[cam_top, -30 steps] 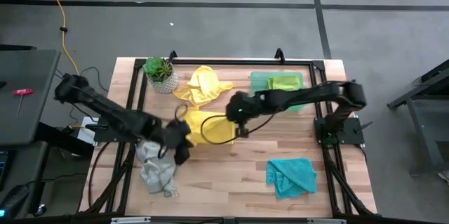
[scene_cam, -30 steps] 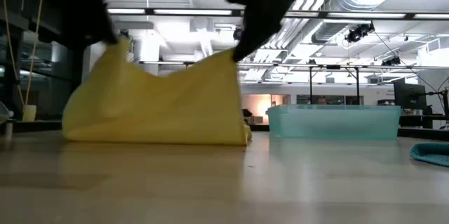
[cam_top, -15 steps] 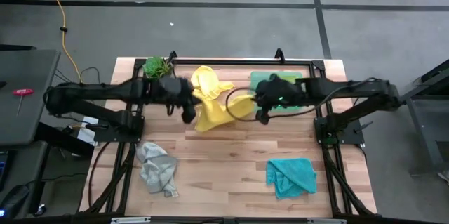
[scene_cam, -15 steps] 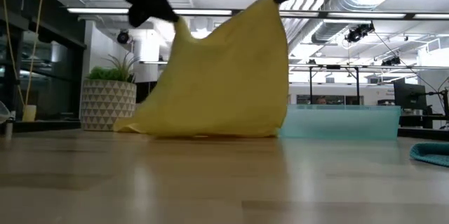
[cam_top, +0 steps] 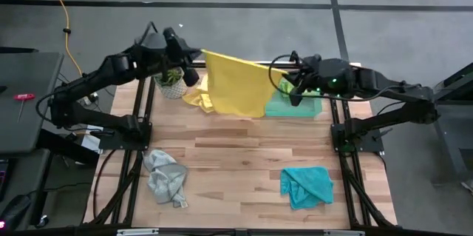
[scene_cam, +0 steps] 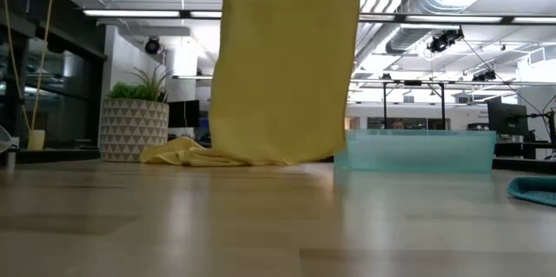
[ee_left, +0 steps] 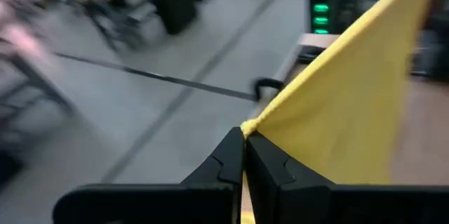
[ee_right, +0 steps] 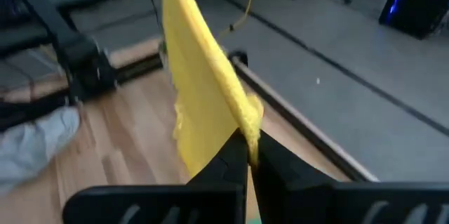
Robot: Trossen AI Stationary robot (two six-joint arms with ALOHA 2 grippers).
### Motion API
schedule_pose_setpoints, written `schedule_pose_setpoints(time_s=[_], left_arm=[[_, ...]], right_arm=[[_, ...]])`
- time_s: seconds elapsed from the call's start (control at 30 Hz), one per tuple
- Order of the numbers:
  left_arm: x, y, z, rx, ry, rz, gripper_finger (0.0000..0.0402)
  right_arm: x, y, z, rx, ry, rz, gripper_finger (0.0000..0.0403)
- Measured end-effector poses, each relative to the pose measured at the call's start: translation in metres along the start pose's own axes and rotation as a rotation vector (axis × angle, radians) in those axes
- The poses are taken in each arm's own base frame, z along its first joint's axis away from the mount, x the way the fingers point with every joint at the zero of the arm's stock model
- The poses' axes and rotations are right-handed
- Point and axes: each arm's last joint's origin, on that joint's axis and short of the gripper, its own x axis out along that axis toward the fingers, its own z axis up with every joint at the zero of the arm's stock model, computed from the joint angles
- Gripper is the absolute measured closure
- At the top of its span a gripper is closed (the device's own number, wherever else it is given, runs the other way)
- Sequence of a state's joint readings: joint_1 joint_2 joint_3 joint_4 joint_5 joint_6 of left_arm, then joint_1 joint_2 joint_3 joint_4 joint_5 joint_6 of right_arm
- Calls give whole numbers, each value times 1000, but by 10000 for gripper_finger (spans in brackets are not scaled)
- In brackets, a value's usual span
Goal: Fold microfiber towels
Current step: Fold the bottom yellow towel
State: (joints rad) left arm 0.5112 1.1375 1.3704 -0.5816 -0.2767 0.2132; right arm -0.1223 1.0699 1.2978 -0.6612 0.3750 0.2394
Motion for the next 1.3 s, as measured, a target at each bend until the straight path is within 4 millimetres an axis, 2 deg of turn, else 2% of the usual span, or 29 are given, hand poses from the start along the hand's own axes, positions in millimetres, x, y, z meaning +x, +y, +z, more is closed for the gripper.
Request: schedule_pose_setpoints(time_s=[0.1,0.2,0.3,0.43,0.53,0.73,0.93,1.1,1.17,1.3], left_arm=[[-8,6,10,47,-21,90,402],[-13,6,13,29,-35,95,402],[-19,-1,10,32,-2,69,402],[-26,-19,-3,-1,130,-11,402],[-32,-41,-18,-46,237,-96,402],[-41,-108,-65,-141,419,-265,402],[-54,-173,-121,-401,478,-392,402],[-63,-208,-165,-609,530,-468,402],[-65,-215,-183,-644,570,-463,402],[-70,-231,-207,-693,672,-472,402]], right_arm=[[-9,-4,13,-15,-47,-1,403],[-18,-4,26,-24,-89,6,403],[-19,-2,24,-41,-43,28,403],[-13,11,8,-39,48,83,403],[-2,30,-10,-39,126,142,403],[21,75,-58,-23,291,240,403],[36,117,-114,17,451,310,403],[44,142,-168,73,583,345,403],[46,150,-189,103,632,352,403],[46,164,-217,177,688,393,403]])
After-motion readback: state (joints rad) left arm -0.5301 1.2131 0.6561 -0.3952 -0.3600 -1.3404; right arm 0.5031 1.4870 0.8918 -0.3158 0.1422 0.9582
